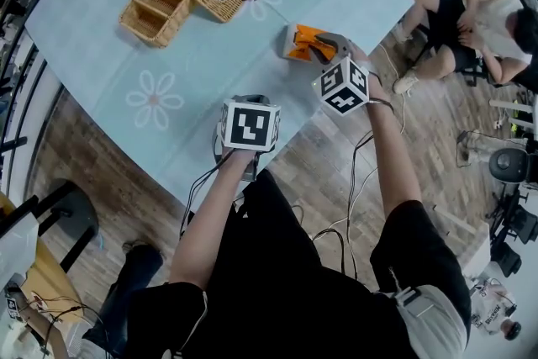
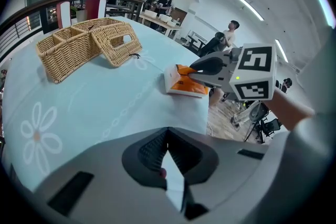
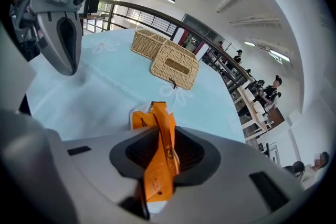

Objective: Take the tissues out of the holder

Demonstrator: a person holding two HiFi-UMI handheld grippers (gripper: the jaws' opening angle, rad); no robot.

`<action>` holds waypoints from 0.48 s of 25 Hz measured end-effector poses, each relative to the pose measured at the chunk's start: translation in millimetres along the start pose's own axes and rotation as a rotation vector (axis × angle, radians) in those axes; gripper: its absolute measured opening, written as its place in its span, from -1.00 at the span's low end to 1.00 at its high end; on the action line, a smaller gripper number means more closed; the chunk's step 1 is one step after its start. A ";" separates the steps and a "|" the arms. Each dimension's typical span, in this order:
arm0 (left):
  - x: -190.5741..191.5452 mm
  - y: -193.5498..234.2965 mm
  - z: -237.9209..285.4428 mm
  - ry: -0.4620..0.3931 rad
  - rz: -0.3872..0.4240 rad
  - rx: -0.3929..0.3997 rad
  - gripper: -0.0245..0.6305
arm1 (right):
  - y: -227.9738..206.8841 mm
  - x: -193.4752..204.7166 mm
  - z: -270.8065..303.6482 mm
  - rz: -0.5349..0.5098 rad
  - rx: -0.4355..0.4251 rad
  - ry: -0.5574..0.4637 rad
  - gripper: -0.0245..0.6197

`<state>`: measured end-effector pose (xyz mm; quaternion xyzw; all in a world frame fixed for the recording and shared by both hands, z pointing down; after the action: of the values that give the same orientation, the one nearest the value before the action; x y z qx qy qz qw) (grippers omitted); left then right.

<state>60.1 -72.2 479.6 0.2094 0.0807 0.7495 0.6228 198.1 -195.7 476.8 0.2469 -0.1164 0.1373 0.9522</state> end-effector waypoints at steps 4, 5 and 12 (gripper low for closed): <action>-1.5 2.0 0.3 -0.002 -0.003 -0.001 -0.89 | -1.6 -2.6 -9.8 0.037 0.020 -0.027 -0.62; -1.8 2.3 0.2 -0.002 -0.004 -0.001 -0.89 | -1.5 -3.0 -13.8 0.049 0.026 -0.037 -0.61; -4.5 2.5 -2.9 -0.008 -0.008 -0.003 -0.89 | 2.2 -5.7 -54.2 0.292 0.023 -0.141 -0.61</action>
<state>57.3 -76.7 477.0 0.2113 0.0779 0.7464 0.6262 200.3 -167.7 430.0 0.2474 -0.2161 0.2578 0.9087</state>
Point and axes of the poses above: the fingertips, and each gripper's own axes: z forward along the fingers, y to its left, x out of its underside, the point moved 6 cm from there along -z, backward along the fingers, and after that the axes turned 11 degrees about y, right-handed, at the moved point
